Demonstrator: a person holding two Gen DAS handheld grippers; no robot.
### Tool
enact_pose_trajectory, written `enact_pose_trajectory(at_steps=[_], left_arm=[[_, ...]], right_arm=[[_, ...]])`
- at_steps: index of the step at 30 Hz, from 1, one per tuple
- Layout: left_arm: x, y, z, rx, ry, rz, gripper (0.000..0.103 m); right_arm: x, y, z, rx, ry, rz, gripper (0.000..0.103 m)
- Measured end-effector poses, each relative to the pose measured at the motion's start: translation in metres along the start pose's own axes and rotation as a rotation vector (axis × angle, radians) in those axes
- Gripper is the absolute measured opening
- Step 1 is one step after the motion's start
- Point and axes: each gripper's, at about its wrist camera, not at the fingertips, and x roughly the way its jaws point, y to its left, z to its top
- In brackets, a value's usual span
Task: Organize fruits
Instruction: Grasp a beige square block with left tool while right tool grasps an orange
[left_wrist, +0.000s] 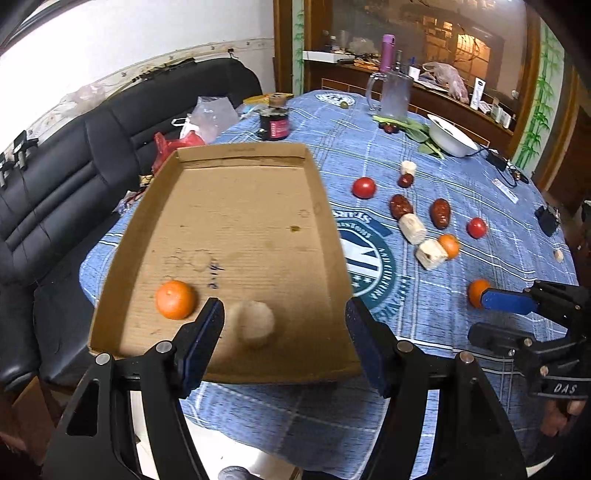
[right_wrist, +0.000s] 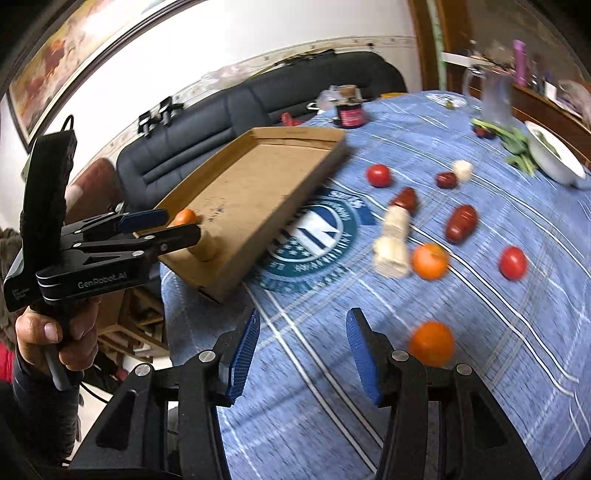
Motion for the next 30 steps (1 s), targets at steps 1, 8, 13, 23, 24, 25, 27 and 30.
enact_pose_trajectory(at_steps=[1, 8, 13, 23, 24, 25, 27, 30], left_arm=[[0.0, -0.002, 0.0, 0.0, 0.001, -0.006, 0.068], [0.003, -0.028, -0.002, 0.028, 0.018, -0.055, 0.068], [0.006, -0.049, -0.004, 0.061, 0.035, -0.091, 0.068], [0.017, -0.076, 0.004, 0.089, 0.057, -0.139, 0.067], [0.018, -0.077, 0.004, 0.09, 0.059, -0.141, 0.067], [0.02, -0.079, 0.005, 0.09, 0.061, -0.143, 0.067], [0.023, -0.082, 0.007, 0.09, 0.065, -0.151, 0.067], [0.03, -0.088, 0.01, 0.086, 0.074, -0.173, 0.067]], right_arm=[[-0.002, -0.004, -0.004, 0.01, -0.002, -0.003, 0.05], [-0.016, -0.025, -0.013, 0.059, -0.016, -0.037, 0.05], [-0.021, -0.041, -0.021, 0.084, -0.022, -0.065, 0.05], [-0.019, -0.057, -0.026, 0.103, -0.013, -0.088, 0.05], [-0.019, -0.058, -0.026, 0.102, -0.012, -0.089, 0.05], [-0.018, -0.058, -0.026, 0.102, -0.012, -0.089, 0.05], [-0.016, -0.058, -0.025, 0.1, -0.009, -0.092, 0.05], [-0.011, -0.058, -0.024, 0.093, -0.004, -0.105, 0.05]])
